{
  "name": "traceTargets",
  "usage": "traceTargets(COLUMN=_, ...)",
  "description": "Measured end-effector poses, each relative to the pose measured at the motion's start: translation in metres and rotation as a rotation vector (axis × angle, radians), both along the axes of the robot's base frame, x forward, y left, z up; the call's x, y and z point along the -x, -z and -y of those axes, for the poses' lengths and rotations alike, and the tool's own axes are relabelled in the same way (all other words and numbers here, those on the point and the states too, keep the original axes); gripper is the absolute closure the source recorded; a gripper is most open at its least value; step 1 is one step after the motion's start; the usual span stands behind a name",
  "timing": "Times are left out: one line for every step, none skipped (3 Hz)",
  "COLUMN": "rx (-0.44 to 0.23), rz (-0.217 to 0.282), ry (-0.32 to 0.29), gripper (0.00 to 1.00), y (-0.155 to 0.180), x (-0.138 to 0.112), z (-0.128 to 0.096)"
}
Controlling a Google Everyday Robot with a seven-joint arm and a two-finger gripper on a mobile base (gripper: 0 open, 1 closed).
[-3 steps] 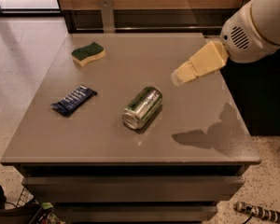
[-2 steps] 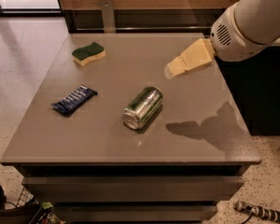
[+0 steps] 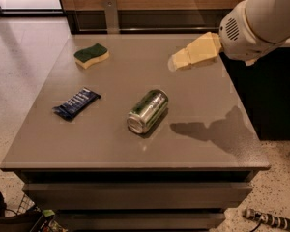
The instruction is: Place green can upright
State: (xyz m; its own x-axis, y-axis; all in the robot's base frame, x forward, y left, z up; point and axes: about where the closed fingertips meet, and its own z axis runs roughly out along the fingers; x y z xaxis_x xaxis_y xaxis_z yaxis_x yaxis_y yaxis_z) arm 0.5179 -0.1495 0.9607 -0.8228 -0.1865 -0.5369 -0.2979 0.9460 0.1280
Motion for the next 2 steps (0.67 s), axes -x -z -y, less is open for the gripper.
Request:
traceTargets(rx=-0.004, rz=-0.038, ry=0.045, gripper=0.00, y=0.006, x=-0.001, z=-0.010)
traceTargets(rx=0.080, rz=-0.155, ry=0.187, gripper=0.00, y=0.021, x=-0.004, z=-0.020)
